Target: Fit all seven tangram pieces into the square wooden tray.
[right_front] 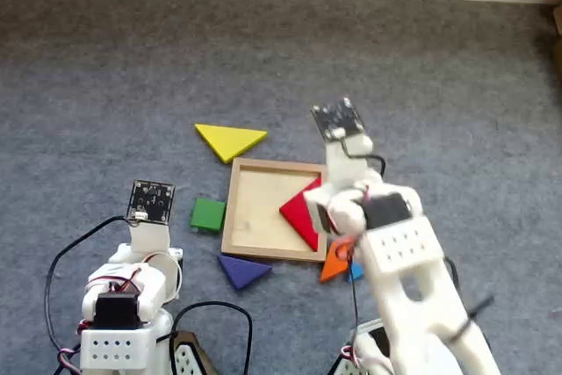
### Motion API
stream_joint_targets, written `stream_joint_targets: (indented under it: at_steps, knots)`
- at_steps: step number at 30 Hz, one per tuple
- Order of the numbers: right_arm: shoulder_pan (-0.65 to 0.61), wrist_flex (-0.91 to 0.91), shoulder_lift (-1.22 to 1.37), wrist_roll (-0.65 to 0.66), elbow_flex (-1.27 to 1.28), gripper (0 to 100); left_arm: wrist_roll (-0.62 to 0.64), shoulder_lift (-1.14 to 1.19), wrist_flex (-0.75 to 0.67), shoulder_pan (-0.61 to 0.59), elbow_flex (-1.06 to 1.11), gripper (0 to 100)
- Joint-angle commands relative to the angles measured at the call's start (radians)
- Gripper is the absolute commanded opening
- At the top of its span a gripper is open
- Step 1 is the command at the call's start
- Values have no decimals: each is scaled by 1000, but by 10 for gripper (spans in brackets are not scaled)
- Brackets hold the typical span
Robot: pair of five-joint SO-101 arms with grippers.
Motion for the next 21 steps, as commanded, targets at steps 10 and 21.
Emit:
stream_joint_targets:
  at_steps: [10,21]
  knots:
    - [188,10,-656,57,340,21,-3,-30,9,-8,19,7]
    - [271,12,-1075,71,667,21,-3,-30,9,-8,19,7]
